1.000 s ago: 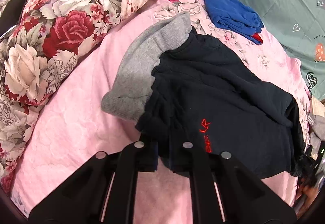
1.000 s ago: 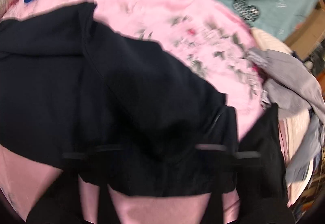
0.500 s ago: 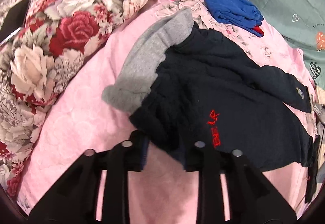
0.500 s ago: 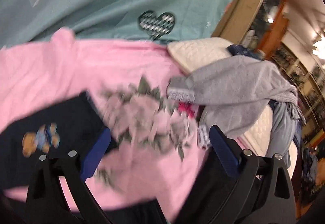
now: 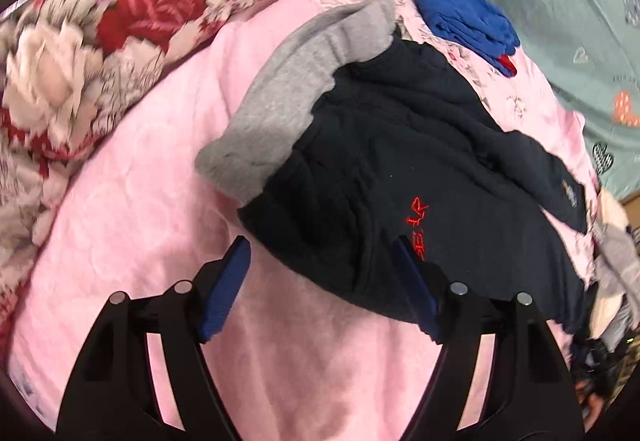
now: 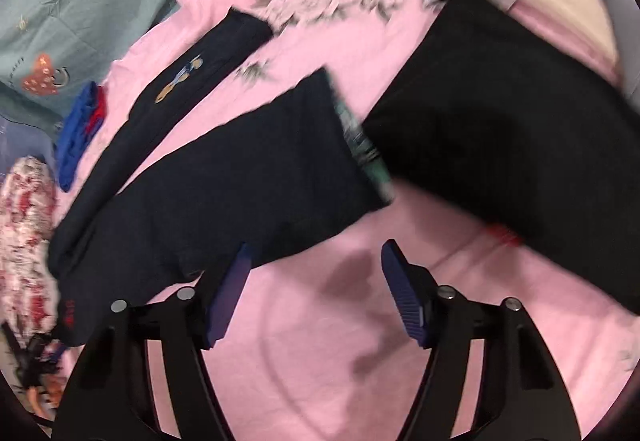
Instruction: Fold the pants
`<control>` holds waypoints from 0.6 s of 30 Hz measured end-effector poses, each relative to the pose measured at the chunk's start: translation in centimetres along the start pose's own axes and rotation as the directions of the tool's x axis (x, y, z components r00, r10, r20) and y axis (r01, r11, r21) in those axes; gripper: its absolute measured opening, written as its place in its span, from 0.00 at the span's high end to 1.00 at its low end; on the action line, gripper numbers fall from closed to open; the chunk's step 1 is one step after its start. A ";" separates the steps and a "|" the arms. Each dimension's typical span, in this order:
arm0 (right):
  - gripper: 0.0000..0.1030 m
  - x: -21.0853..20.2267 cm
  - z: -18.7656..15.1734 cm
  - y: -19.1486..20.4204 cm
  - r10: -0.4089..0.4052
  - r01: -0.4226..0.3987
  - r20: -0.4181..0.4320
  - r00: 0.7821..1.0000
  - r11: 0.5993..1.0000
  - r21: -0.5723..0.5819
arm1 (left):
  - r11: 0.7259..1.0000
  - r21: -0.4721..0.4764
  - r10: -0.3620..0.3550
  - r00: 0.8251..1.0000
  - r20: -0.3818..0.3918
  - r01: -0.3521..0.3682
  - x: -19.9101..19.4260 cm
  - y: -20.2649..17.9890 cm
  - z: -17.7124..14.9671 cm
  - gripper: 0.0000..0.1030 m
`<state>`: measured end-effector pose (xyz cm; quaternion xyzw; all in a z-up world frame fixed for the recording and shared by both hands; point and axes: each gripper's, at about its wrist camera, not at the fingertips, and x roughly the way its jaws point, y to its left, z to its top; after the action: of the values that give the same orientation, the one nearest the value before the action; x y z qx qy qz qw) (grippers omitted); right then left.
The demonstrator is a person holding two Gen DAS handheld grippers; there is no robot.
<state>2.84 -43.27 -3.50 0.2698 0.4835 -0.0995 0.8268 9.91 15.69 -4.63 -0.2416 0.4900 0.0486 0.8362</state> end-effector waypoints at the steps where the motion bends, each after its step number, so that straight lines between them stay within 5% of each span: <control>1: 0.34 0.2 0.2 0.3 0.008 -0.008 -0.011 1.000 1.000 0.006 | 0.999 -0.029 -0.019 1.000 -0.003 0.019 -0.1 0.5 -0.2 0.28; 6: 0.34 1.3 2.2 0.7 0.014 -0.019 0.065 0.998 0.997 0.075 | 0.997 -0.028 -0.069 0.994 -0.079 0.067 0.9 1.1 -0.6 0.28; 11: 0.64 2.7 3.6 1.3 0.058 -0.071 0.098 0.993 0.988 0.136 | 0.990 -0.081 -0.126 0.989 -0.083 0.119 1.5 1.1 0.6 0.27; 13: 0.66 3.1 3.8 1.8 0.046 -0.062 0.115 0.992 0.989 0.135 | 0.985 -0.099 -0.152 0.986 -0.072 0.144 2.1 0.8 1.8 0.30; 14: 0.66 3.1 3.9 1.7 0.048 -0.064 0.119 0.992 0.988 0.137 | 0.982 -0.105 -0.162 0.985 -0.061 0.155 2.4 0.7 2.3 0.34; 16: 0.66 2.7 3.7 1.1 0.064 -0.082 0.124 0.990 0.985 0.154 | 0.974 -0.136 -0.189 0.980 -0.068 0.179 3.4 0.3 3.1 0.88; 18: 0.67 2.7 3.7 0.8 0.071 -0.092 0.125 0.990 0.981 0.172 | 0.972 -0.158 -0.185 0.981 -0.066 0.172 3.7 0.2 3.2 0.89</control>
<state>7.29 -44.31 -4.08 0.3553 0.4117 -0.1239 0.8300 14.32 16.71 -6.56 -0.3494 0.4942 0.0007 0.7960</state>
